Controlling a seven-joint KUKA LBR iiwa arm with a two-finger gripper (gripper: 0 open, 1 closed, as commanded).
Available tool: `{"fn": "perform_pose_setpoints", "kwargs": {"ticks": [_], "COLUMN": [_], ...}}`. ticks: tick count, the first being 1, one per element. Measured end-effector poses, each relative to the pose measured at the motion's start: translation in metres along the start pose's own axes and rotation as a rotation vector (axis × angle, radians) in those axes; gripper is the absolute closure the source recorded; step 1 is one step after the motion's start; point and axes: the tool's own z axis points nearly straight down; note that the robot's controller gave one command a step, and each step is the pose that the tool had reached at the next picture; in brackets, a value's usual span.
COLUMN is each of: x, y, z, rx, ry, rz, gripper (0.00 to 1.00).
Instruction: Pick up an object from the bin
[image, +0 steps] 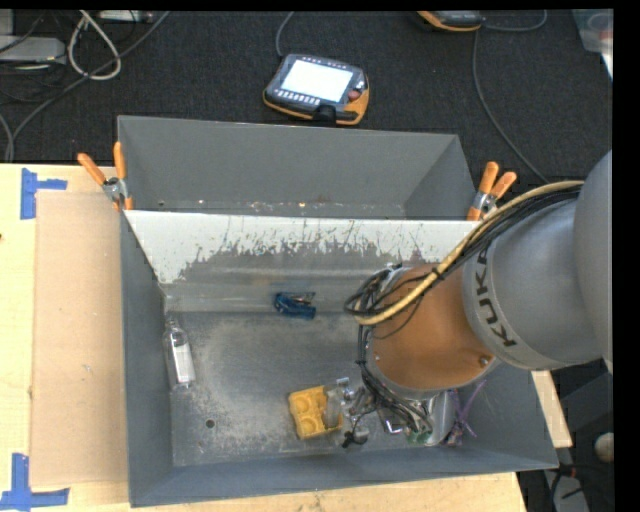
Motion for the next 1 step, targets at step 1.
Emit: {"fn": "perform_pose_setpoints", "kwargs": {"ticks": [1], "x": [-0.0058], "y": [-0.0005], "z": [-0.1005], "rx": [0.002], "ry": [-0.008], "rz": [0.0], "gripper": [1.0]}}
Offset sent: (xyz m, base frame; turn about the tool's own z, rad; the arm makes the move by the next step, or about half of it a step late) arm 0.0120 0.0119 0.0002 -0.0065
